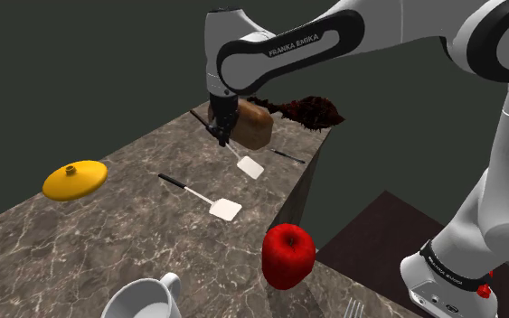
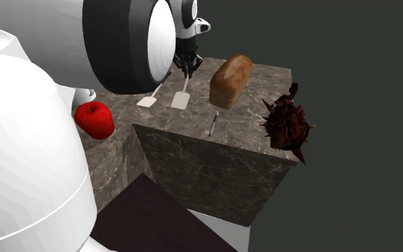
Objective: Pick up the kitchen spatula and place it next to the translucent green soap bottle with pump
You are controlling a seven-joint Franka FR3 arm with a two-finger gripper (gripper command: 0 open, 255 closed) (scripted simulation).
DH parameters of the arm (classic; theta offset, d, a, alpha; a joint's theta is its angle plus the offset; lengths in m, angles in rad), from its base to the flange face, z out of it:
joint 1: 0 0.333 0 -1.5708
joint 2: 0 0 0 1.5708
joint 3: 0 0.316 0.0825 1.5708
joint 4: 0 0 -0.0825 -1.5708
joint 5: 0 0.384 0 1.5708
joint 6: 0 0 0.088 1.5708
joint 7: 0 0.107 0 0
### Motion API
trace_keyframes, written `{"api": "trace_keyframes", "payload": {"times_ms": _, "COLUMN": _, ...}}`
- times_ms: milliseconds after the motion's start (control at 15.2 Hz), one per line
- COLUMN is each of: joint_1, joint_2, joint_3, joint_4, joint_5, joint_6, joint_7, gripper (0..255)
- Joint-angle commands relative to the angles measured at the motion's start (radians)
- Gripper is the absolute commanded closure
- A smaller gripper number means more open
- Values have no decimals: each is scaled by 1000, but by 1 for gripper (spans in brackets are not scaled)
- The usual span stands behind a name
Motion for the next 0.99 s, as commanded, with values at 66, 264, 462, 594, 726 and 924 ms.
{"api": "trace_keyframes", "payload": {"times_ms": 66, "joint_1": -1, "joint_2": -15, "joint_3": 2, "joint_4": 23, "joint_5": 5, "joint_6": -37, "joint_7": -4, "gripper": 255}}
{"api": "trace_keyframes", "payload": {"times_ms": 264, "joint_1": -1, "joint_2": -23, "joint_3": 3, "joint_4": 52, "joint_5": 8, "joint_6": -74, "joint_7": -6, "gripper": 255}}
{"api": "trace_keyframes", "payload": {"times_ms": 462, "joint_1": -1, "joint_2": -29, "joint_3": 4, "joint_4": 84, "joint_5": 11, "joint_6": -112, "joint_7": -8, "gripper": 255}}
{"api": "trace_keyframes", "payload": {"times_ms": 594, "joint_1": 0, "joint_2": -33, "joint_3": 5, "joint_4": 106, "joint_5": 13, "joint_6": -138, "joint_7": -10, "gripper": 255}}
{"api": "trace_keyframes", "payload": {"times_ms": 726, "joint_1": 1, "joint_2": -35, "joint_3": 6, "joint_4": 130, "joint_5": 14, "joint_6": -164, "joint_7": -11, "gripper": 255}}
{"api": "trace_keyframes", "payload": {"times_ms": 924, "joint_1": 2, "joint_2": -36, "joint_3": 7, "joint_4": 168, "joint_5": 15, "joint_6": -203, "joint_7": -12, "gripper": 255}}
